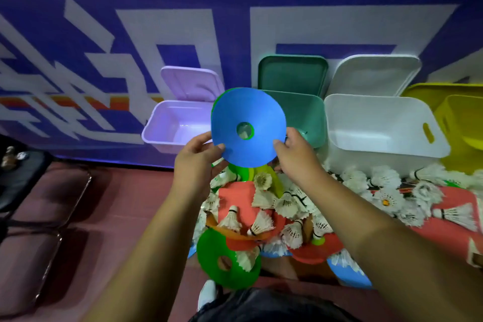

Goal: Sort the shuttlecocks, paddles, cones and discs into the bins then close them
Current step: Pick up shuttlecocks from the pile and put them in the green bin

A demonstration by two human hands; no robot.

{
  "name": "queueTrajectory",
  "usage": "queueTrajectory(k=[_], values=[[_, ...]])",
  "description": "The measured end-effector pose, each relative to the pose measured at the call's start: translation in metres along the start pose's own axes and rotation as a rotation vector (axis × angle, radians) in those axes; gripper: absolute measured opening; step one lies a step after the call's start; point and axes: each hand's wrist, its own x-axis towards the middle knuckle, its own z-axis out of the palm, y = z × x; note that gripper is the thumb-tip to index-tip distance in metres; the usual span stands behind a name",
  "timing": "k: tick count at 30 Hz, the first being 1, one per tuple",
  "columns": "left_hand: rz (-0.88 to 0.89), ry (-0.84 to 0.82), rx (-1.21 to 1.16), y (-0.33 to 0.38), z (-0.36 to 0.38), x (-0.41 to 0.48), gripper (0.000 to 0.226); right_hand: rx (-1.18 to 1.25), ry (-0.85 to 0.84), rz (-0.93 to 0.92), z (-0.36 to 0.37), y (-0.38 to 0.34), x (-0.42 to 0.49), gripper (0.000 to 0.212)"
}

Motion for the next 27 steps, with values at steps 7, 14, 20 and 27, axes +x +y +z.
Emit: queueTrajectory(k=[7,14,20,27], values=[[-0.077,-0.184,0.033,-0.023,0.095,-0.001,0.031,0.143,0.253,0.101,-0.088,0.040,-0.015,0.025],[-0.062,-0.329,0.212,-0.050,0.173,-0.004,0.024,0.354,0.396,0.155,-0.155,0.078,-0.032,0.028],[-0.139,-0.430,0.385,-0.074,0.208,-0.009,0.032,0.528,0.548,0.206,-0.201,0.110,-0.026,0.029],[-0.187,-0.474,0.569,-0.095,0.211,-0.015,0.027,0.695,0.467,0.318,-0.223,0.122,-0.004,0.052]])
